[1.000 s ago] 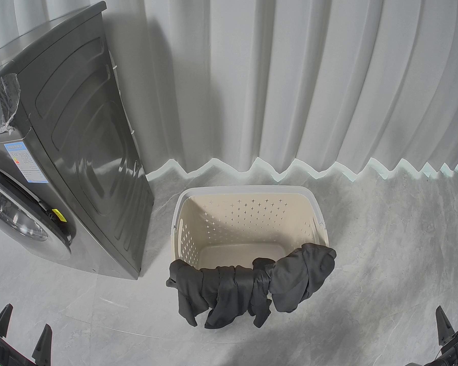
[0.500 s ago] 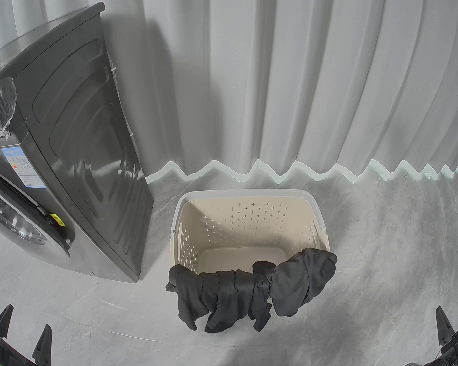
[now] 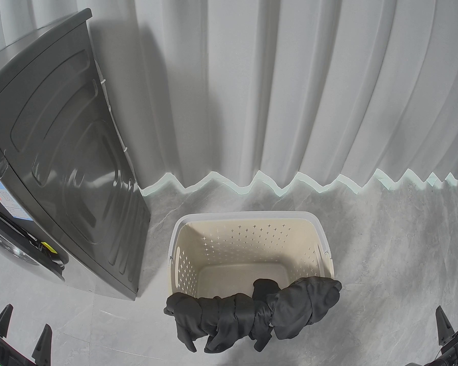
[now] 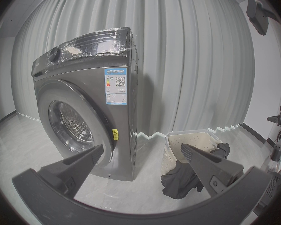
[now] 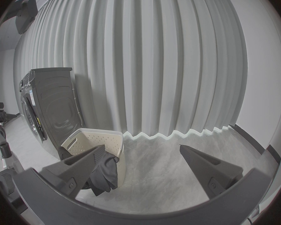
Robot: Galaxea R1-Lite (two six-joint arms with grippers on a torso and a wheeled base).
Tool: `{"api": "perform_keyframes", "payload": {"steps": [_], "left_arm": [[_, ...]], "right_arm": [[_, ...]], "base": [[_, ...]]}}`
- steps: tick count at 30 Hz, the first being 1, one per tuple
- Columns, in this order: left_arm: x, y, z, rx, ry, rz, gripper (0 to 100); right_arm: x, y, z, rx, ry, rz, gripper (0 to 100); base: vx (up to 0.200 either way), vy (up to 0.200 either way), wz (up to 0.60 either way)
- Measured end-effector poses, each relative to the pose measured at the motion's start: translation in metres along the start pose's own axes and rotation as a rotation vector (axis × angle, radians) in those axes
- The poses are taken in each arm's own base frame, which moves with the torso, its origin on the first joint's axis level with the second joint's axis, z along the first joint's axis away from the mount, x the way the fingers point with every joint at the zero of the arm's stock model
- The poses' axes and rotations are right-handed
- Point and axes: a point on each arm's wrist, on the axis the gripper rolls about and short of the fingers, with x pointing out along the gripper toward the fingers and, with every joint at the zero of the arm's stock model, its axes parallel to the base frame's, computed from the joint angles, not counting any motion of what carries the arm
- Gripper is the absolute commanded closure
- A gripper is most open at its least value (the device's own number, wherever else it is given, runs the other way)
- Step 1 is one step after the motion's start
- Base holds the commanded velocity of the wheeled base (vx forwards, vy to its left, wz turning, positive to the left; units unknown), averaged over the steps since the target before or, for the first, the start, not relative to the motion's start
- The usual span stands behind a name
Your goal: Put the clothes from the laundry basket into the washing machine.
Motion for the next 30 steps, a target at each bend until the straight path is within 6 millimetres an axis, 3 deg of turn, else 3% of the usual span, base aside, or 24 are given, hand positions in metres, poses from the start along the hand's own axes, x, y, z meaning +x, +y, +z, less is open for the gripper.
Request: {"api": "perform_keyframes", "payload": {"steps": [20,26,30], "left_arm": [[0.0,0.0,0.0,0.0,0.0,0.0,0],[0.0,0.0,0.0,-0.002,0.0,0.0,0],[0.0,0.0,0.0001,-0.001,-0.001,0.0,0]], "right_arm": [[0.0,0.0,0.0,0.0,0.0,0.0,0],[0.0,0.0,0.0,0.0,0.0,0.0,0],[0.0,0.0,0.0,-0.001,0.0,-0.001,0]], "base": [[0.0,-0.02,0.0],[0.0,-0.2,0.0],[0.0,0.0,0.0]]}}
